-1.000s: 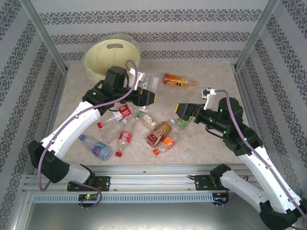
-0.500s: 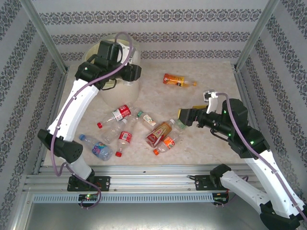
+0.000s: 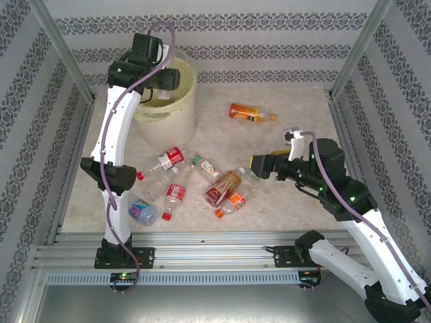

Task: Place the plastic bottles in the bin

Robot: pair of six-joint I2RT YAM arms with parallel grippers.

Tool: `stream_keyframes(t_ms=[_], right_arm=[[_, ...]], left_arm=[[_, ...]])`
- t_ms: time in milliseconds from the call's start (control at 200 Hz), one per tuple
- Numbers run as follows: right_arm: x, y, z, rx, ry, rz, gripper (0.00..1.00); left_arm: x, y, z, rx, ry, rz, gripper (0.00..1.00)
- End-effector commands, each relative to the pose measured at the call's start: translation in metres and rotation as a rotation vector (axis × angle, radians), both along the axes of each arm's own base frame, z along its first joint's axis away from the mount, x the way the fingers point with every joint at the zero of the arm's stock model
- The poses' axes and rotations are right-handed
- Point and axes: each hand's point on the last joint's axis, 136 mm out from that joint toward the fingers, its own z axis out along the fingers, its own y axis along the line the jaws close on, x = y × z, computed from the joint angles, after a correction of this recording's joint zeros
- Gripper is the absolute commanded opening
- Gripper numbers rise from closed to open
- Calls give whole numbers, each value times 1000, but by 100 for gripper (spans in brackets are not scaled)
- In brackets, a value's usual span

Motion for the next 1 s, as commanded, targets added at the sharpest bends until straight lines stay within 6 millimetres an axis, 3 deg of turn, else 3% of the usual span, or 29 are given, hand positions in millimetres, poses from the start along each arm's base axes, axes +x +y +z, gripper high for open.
stream_keyframes(t_ms=[0, 175, 500, 754, 994], right_arm=[[1, -7, -2, -19, -12, -26, 98], [1, -9, -5, -26, -5, -37, 98], [4, -13, -22, -53, 26, -68, 98], [7, -14, -37, -73, 62, -83, 98], [9, -16, -46, -82, 82, -99, 98]], left_arm=[[3, 24, -17, 24, 58, 76, 60], [18, 35, -43, 25, 103, 100, 61], [29, 42, -93, 48, 214, 112, 62], [29, 40, -112, 48, 264, 107, 69], [26, 38, -104, 35, 252, 106, 86]])
